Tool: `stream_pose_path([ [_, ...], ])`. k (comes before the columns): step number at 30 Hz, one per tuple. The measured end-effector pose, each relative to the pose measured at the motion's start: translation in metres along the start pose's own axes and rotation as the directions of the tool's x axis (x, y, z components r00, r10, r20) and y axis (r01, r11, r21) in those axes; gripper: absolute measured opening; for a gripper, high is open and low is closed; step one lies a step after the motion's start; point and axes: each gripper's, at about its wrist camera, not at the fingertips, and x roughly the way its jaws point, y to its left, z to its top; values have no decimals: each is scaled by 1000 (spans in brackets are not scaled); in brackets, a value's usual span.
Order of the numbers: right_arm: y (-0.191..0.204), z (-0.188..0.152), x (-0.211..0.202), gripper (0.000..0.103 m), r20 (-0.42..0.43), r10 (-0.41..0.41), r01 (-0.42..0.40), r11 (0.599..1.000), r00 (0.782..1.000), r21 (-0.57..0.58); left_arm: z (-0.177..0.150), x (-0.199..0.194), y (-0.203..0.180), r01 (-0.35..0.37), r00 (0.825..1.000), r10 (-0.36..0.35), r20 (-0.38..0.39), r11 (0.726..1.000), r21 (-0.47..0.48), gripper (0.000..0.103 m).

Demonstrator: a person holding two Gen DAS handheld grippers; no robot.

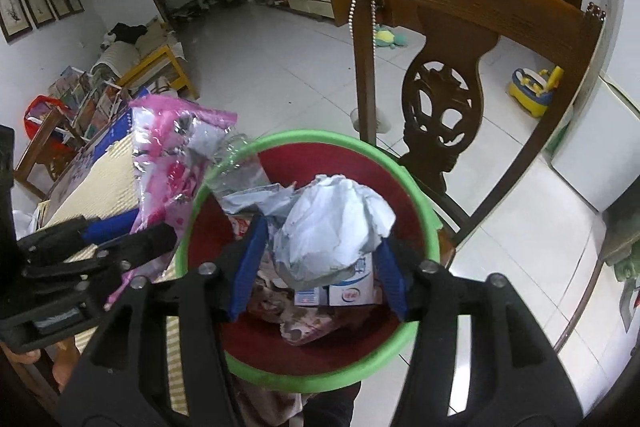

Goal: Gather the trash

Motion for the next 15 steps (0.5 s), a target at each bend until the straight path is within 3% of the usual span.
stream_pose_path([
  [7,12,-1,-5,69,24,13,-13,1000,1000,11,5,-21,15,-53,996,55,66,998,-35,85],
  [12,46,0,-19,92,89,39,-39,999,995,-5,-1,-51,47,-123,986,130,108,990,-69,91],
  [15,77,-3,-27,98,118,70,-68,997,990,-28,-10,-75,74,-141,979,155,131,984,-106,91],
])
